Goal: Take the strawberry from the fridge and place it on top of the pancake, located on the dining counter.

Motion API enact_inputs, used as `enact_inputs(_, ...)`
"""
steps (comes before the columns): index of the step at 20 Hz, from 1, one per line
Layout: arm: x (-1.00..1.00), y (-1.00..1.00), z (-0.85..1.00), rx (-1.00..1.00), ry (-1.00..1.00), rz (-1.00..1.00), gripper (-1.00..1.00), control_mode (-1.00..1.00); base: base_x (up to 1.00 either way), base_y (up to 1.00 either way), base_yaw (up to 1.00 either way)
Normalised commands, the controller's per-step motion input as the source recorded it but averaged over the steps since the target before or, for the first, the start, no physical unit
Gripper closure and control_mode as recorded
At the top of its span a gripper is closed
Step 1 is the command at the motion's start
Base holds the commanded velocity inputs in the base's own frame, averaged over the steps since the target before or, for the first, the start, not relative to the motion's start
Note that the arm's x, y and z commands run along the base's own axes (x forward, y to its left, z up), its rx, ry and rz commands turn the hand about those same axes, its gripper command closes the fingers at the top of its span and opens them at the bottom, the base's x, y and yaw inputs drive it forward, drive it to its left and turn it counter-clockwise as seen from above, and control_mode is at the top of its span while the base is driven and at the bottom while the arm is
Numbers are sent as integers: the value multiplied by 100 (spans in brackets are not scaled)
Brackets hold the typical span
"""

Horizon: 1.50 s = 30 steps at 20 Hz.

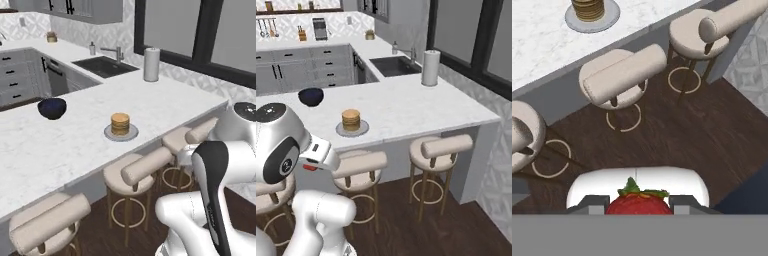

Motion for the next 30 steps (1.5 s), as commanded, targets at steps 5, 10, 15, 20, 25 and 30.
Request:
enact_inputs(5, 0, 0, 0, 0, 0, 0, 100, 100, 3, -85, 67)
enact_inputs(10, 0, 0, 0, 0, 0, 0, 100, 100, 17, -80, 62)
enact_inputs(15, 0, 0, 0, 0, 0, 0, 100, 100, 33, -3, 12)
enact_inputs(20, 0, 0, 0, 0, 0, 0, 100, 100, 57, 26, 0)
enact_inputs(25, 0, 0, 0, 0, 0, 0, 100, 100, 58, 28, 0)
enact_inputs(30, 0, 0, 0, 0, 0, 0, 100, 100, 37, 46, 0)
